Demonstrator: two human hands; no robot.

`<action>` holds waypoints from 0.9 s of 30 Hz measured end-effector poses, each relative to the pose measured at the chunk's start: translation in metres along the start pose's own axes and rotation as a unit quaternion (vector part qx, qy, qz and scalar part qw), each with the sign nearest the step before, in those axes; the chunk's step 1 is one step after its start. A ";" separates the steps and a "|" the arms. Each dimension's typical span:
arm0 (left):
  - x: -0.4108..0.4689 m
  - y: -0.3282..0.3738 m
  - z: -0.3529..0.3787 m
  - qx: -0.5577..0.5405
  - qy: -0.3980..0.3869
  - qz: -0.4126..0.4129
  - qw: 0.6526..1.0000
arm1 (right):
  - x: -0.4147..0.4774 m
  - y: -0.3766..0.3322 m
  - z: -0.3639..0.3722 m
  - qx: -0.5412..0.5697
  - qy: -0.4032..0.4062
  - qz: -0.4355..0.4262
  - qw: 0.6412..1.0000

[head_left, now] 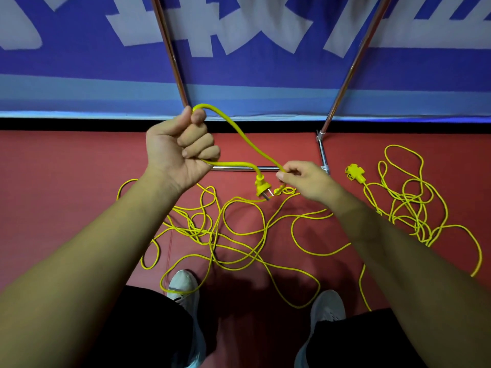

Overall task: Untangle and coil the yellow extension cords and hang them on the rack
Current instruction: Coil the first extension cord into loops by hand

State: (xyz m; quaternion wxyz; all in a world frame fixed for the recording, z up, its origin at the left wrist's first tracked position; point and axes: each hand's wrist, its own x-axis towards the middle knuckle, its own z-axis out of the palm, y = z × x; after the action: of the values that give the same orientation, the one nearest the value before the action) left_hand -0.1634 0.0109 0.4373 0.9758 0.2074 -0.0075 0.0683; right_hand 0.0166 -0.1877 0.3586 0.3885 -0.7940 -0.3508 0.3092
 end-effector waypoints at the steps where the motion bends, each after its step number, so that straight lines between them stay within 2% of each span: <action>1: 0.000 0.000 0.002 0.027 0.015 0.003 1.000 | 0.000 0.001 0.002 0.027 0.009 0.002 1.000; 3: 0.000 -0.002 0.008 0.080 0.051 0.003 0.995 | 0.002 0.001 0.005 0.131 0.033 0.011 0.991; 5: 0.002 -0.005 0.015 0.112 0.088 0.005 0.990 | 0.003 -0.002 0.005 0.189 0.050 0.022 0.980; 9: 0.004 -0.008 0.011 0.117 0.107 0.013 0.987 | 0.003 -0.001 0.010 0.168 0.067 0.020 0.983; 11: 0.004 -0.010 0.010 0.115 0.112 0.015 0.987 | 0.004 -0.002 0.015 0.197 0.064 0.033 0.978; 14: 0.001 -0.007 0.013 0.167 0.125 -0.034 0.977 | 0.004 -0.010 0.016 0.230 0.070 0.041 0.970; 18: 0.000 -0.008 0.018 0.273 0.140 -0.147 0.940 | 0.005 -0.017 0.008 0.189 0.086 -0.006 0.978; 23: 0.000 -0.009 0.009 0.353 0.067 -0.168 0.918 | 0.001 -0.030 -0.004 0.103 0.102 -0.077 0.986; 27: -0.001 -0.016 0.012 0.379 0.069 -0.220 0.896 | -0.003 -0.039 -0.008 0.051 0.105 -0.126 0.985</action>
State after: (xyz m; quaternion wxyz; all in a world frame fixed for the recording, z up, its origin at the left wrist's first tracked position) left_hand -0.1622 -0.0083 0.4418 0.8116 0.5524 0.1324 -0.1366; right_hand 0.0087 -0.1752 0.3960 0.4995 -0.7504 -0.3890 0.1898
